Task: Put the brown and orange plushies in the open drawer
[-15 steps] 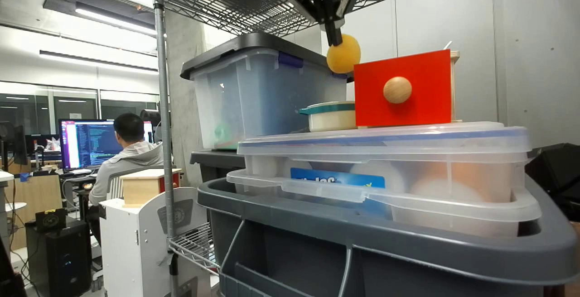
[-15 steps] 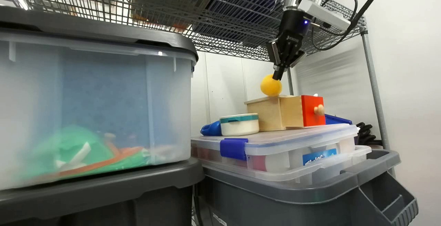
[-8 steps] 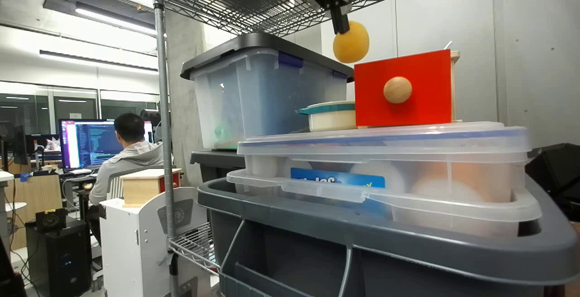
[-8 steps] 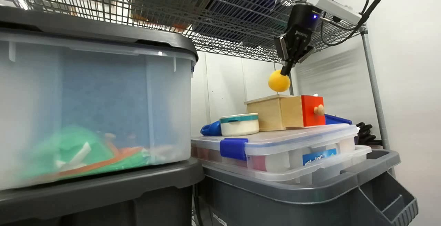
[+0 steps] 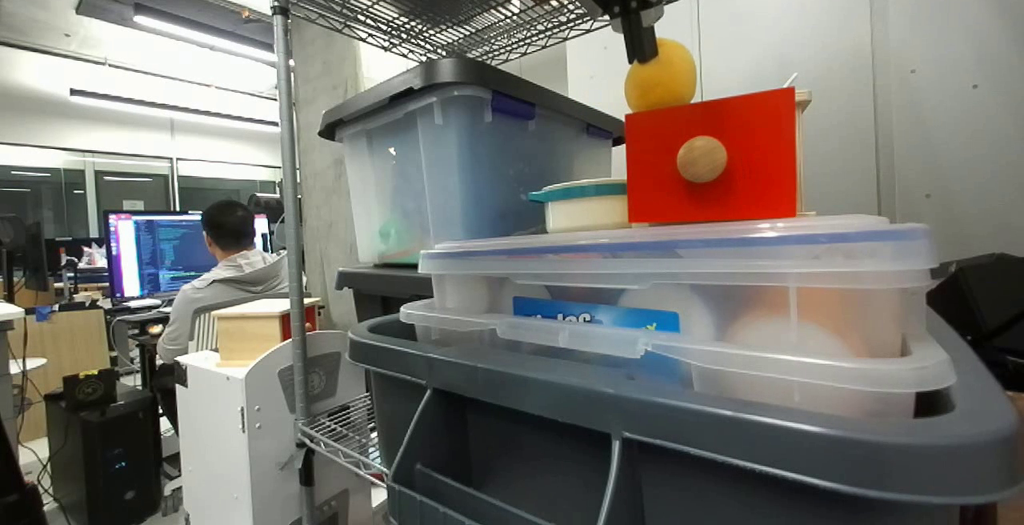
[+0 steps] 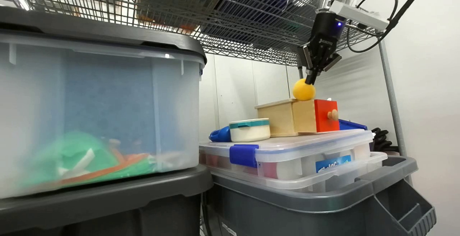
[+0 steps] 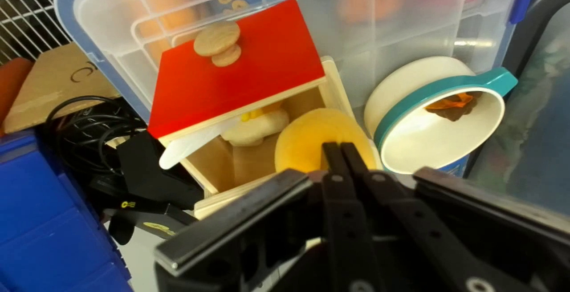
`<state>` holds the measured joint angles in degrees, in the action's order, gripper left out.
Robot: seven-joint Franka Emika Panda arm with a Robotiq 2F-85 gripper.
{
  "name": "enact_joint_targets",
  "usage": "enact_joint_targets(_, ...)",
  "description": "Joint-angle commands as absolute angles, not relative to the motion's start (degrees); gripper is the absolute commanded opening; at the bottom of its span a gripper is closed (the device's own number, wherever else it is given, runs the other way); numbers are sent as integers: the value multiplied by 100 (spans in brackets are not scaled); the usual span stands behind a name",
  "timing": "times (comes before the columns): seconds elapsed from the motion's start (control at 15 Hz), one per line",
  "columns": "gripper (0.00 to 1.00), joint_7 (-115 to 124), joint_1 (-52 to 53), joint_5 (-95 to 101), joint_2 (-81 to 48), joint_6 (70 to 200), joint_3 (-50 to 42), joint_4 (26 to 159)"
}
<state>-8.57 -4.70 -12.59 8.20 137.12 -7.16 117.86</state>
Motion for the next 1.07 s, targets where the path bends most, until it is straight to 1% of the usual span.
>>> enact_joint_targets(0.0, 1, -688, -558, -1164, 723, 13679, -779, 11709)
enact_joint_targets(0.87, 1, -256, -662, -935, 361, 13612, -766, 11478)
enact_joint_targets(0.93, 27, -228, -662, -924, 356, 13593, -766, 11457)
enact_joint_targets(1.0, 29, -194, -662, -914, 355, 13561, -765, 11429)
